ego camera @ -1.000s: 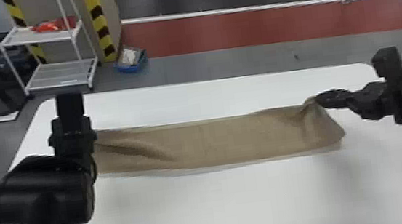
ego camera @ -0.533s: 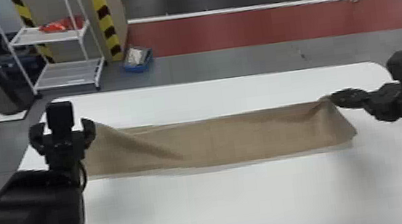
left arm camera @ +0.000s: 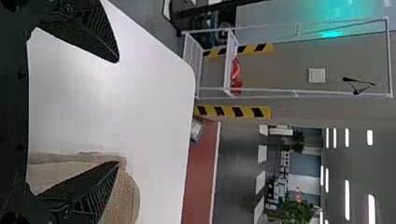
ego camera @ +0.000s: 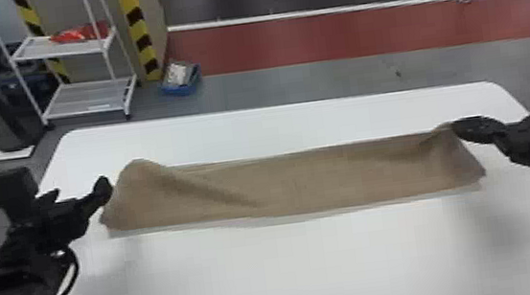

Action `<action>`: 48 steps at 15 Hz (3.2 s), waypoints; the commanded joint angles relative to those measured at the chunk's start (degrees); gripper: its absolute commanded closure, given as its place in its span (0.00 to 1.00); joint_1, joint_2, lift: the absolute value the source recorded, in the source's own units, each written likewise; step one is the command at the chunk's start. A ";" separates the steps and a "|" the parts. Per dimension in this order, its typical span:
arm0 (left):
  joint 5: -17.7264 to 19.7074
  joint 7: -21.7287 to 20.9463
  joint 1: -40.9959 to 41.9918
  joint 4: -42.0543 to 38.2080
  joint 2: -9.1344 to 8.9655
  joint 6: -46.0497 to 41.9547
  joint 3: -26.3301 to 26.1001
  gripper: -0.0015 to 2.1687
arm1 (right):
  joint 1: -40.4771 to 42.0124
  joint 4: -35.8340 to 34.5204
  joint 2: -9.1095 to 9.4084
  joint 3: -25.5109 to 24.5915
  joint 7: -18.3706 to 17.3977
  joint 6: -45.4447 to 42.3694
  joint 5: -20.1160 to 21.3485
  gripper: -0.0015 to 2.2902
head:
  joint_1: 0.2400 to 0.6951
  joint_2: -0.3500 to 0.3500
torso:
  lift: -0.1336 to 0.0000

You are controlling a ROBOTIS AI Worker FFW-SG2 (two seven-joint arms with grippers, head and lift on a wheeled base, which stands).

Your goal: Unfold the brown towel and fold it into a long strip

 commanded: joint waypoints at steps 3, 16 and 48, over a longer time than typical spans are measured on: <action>8.07 -6.84 0.26 -0.26 0.28 4.35 3.83 0.16 | 0.68 -0.43 0.08 -0.15 0.02 -0.02 0.08 0.53 | 1.00 0.45 | 0.15; 7.20 -13.87 0.26 -2.64 0.63 14.54 2.51 0.30 | 1.91 -0.43 -0.27 -2.00 0.02 -0.02 -0.18 0.53 | 1.00 0.38 | 0.15; 7.63 -14.57 3.07 -5.10 0.10 3.29 2.07 0.51 | 18.52 -19.07 4.82 -7.80 -5.25 -0.20 -9.85 0.06 | 1.00 0.30 | 0.15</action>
